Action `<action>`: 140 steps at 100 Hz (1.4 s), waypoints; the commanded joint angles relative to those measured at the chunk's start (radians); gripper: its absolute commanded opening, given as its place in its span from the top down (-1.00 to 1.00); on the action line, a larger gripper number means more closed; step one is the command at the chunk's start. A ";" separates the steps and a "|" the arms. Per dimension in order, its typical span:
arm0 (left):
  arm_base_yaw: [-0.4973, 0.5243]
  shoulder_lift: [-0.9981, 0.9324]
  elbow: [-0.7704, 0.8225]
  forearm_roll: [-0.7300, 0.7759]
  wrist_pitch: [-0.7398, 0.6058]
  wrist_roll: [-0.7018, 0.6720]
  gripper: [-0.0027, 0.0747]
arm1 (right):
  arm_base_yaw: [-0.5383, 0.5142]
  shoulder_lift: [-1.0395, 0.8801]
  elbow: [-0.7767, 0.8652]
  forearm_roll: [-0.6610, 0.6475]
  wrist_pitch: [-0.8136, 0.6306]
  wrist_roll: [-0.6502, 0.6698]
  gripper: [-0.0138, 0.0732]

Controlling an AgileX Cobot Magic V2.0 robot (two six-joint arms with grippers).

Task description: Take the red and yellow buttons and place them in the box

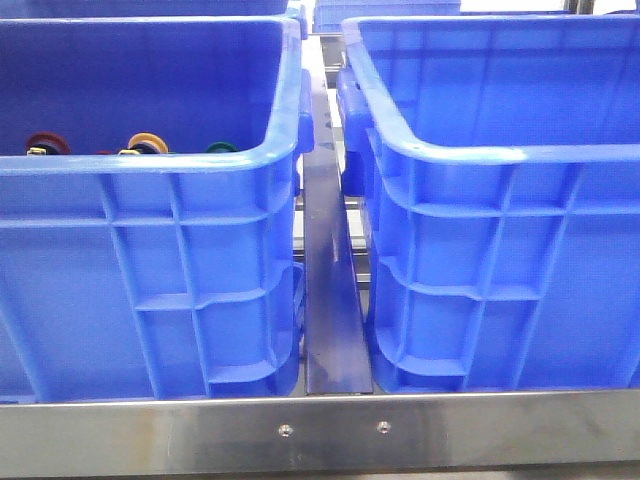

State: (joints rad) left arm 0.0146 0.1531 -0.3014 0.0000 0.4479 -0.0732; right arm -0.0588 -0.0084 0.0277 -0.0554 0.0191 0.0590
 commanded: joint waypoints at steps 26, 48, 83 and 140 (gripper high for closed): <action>0.000 0.377 -0.195 -0.051 -0.050 -0.010 0.67 | 0.000 -0.021 0.005 -0.008 -0.076 0.000 0.85; -0.032 0.593 -0.303 -0.063 -0.074 -0.002 -0.57 | 0.000 -0.021 0.005 -0.008 -0.076 0.000 0.85; -0.115 0.924 -0.571 -0.128 0.032 -0.002 -0.61 | 0.000 -0.021 0.005 -0.008 -0.076 0.000 0.85; -0.115 1.484 -1.037 -0.098 0.345 -0.055 -0.58 | 0.000 -0.021 0.005 -0.008 -0.076 0.000 0.85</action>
State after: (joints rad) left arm -0.0923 1.6242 -1.2692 -0.0977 0.8029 -0.0966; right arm -0.0588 -0.0084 0.0277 -0.0554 0.0191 0.0590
